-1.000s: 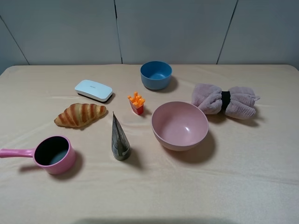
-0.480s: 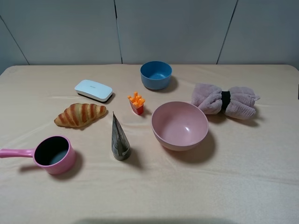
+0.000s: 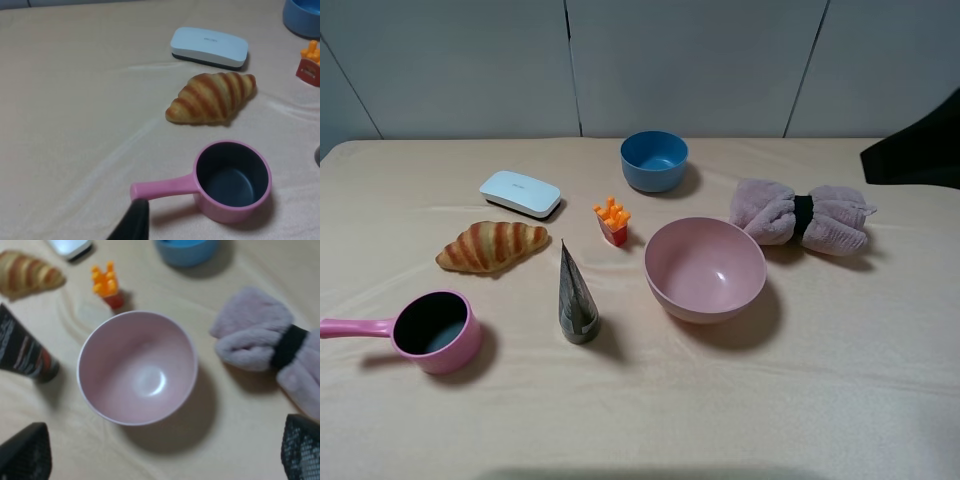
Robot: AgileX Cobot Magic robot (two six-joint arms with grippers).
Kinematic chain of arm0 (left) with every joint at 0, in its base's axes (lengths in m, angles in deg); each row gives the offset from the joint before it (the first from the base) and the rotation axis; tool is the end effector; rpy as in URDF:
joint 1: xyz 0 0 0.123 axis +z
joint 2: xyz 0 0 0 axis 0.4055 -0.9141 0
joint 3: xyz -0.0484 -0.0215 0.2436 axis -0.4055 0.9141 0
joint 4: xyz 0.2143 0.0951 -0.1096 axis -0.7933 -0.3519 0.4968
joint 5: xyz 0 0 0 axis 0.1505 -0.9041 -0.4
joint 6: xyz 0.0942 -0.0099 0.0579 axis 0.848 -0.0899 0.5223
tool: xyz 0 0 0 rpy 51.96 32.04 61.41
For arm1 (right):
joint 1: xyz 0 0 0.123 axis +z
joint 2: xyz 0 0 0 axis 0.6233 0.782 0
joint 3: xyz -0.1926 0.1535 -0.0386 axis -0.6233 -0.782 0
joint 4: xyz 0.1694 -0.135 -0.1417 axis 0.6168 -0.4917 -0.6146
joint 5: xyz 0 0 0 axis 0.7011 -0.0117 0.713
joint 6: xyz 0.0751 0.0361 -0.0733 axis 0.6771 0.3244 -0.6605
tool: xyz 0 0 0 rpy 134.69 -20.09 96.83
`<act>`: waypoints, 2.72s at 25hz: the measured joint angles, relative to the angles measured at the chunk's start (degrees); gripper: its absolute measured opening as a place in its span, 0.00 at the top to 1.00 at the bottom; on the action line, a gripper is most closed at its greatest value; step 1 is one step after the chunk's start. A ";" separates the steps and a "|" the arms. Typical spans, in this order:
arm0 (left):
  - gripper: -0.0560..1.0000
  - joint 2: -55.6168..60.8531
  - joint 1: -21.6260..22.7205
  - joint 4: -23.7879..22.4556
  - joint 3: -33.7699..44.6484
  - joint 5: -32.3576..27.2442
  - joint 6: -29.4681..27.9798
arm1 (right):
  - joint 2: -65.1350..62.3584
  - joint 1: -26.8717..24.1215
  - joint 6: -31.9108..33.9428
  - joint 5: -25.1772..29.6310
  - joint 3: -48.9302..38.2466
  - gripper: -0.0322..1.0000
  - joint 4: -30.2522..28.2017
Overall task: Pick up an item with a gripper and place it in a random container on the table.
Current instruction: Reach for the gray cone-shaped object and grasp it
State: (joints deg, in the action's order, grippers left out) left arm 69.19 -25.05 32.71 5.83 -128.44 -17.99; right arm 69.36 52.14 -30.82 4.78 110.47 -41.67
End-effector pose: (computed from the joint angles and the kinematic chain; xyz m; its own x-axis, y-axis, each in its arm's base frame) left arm 0.0547 -0.0099 0.2698 -0.4516 0.0611 -0.8901 0.1146 0.9934 0.0100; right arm 0.1905 0.0817 0.2975 -0.6560 -0.2875 -0.6979 -0.5189 0.8433 0.1403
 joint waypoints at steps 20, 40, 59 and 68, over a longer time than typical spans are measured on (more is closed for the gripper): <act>0.00 0.00 0.00 0.00 0.00 0.00 0.00 | 31.06 33.66 27.30 3.21 24.84 0.30 -19.34; 0.00 0.00 0.00 0.00 0.00 0.00 0.00 | 47.16 39.84 42.70 3.78 30.83 0.30 -16.89; 0.00 0.00 0.00 0.00 0.00 0.00 0.06 | 56.36 40.53 43.64 -4.45 30.83 0.30 -13.33; 0.00 0.00 0.00 0.00 0.00 0.04 0.06 | 60.92 40.53 44.51 -6.49 30.83 0.30 -14.00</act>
State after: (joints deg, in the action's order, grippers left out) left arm 69.19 -25.05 32.71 5.83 -128.40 -17.93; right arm 130.28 92.67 13.69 -1.71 141.30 -55.68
